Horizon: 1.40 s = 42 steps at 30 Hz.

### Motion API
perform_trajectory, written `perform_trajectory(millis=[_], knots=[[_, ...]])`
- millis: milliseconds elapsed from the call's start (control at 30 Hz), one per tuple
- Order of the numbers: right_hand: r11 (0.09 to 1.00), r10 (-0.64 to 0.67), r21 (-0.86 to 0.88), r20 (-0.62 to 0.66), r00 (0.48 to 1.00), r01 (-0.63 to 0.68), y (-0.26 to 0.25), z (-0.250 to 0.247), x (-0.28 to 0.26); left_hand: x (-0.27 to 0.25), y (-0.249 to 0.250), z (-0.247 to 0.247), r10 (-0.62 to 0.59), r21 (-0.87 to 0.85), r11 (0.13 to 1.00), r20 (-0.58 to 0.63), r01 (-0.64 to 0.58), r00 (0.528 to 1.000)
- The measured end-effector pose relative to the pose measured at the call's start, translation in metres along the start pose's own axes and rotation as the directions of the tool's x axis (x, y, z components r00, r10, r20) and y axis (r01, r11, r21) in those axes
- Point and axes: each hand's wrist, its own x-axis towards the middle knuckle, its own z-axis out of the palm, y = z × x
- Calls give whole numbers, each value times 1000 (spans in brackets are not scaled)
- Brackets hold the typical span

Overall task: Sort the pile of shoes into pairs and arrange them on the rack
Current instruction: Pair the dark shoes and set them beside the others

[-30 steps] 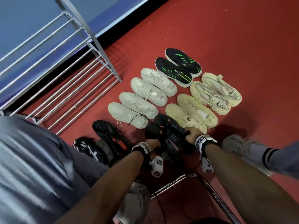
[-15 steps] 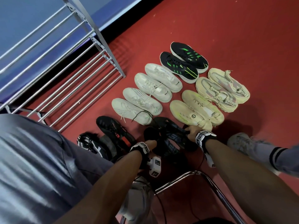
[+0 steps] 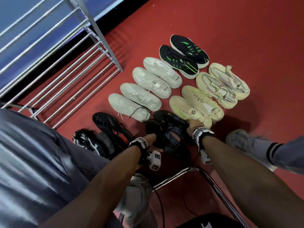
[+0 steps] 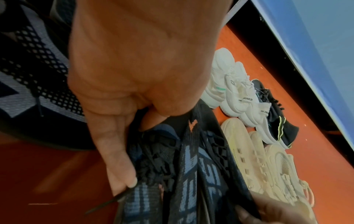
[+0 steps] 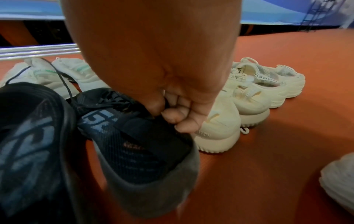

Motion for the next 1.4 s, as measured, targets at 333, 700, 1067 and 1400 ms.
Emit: perform_trajectory(millis=[333,700,1067,1400], knots=[[996,-38,80,7,999,37,17,8,-3,-54,2,-8,-63,-85,994,102,72,993],[992,-37,121,14,999,35,17,12,-3,-87,18,9,-55,-131,988,179,79,982],[948,-312,-136,-221,924,288,5,20,-14,-64,4,-13,314,749,631,-7,-203,950],[654,-624,-451,133,770,608,-70,67,-22,-72,-17,-41,496,986,103,66,-134,866]])
